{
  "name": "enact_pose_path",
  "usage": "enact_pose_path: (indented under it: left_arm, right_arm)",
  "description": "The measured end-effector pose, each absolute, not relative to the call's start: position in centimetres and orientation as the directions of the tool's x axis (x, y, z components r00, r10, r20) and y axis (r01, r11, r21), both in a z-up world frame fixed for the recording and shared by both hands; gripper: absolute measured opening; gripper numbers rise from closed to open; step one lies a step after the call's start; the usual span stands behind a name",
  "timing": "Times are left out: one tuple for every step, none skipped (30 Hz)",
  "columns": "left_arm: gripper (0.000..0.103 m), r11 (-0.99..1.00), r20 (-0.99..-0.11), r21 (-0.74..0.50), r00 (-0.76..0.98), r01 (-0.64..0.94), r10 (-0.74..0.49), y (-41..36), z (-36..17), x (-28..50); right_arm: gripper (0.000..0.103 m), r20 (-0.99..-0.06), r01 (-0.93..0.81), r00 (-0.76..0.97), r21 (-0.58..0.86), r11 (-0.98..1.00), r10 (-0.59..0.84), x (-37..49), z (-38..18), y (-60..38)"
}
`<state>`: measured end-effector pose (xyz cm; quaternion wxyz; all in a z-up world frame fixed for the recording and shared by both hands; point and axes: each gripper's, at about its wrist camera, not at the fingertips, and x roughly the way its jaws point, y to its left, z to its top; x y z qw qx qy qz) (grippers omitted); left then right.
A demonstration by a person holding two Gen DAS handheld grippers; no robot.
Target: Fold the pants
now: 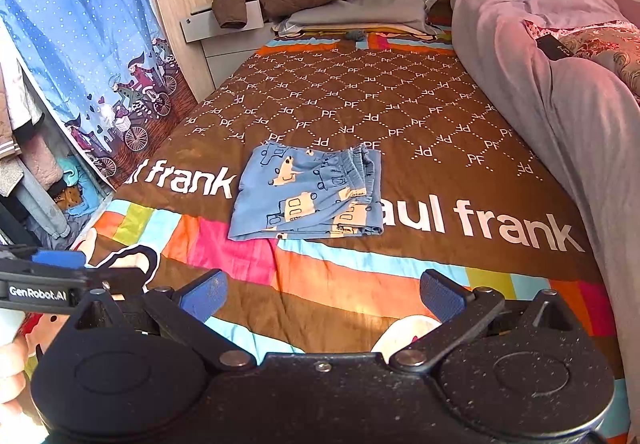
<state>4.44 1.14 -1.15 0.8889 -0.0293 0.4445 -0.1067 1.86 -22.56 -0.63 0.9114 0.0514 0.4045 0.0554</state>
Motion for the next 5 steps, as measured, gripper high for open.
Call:
enact_pose_path:
  left_arm:
    - [0.103, 0.975, -0.780, -0.148, 0.586, 0.167, -0.219, 1.10, -1.06, 4.42]
    - [0.102, 0.975, -0.779, -0.146, 0.588, 0.169, -0.218, 1.05, -1.01, 4.46]
    - [0.102, 0.975, -0.780, -0.145, 0.587, 0.168, -0.217, 1.02, -1.00, 4.52]
    - [0.103, 0.976, -0.785, -0.146, 0.582, 0.164, -0.215, 1.01, -1.06, 4.68]
    - [0.103, 0.976, -0.792, -0.146, 0.573, 0.161, -0.213, 1.00, -1.14, 4.85]
  right_arm:
    - [0.102, -0.732, -0.060, 0.666, 0.138, 0.989, 0.142, 1.81, -0.69, -22.63]
    - [0.102, -0.733, -0.061, 0.666, 0.137, 0.989, 0.142, 1.82, -0.71, -22.65]
    - [0.102, -0.733, -0.062, 0.666, 0.135, 0.989, 0.142, 1.81, -0.75, -22.67]
    - [0.102, -0.733, -0.062, 0.665, 0.134, 0.989, 0.141, 1.78, -0.77, -22.68]
    - [0.102, -0.733, -0.062, 0.665, 0.135, 0.989, 0.141, 1.74, -0.80, -22.67]
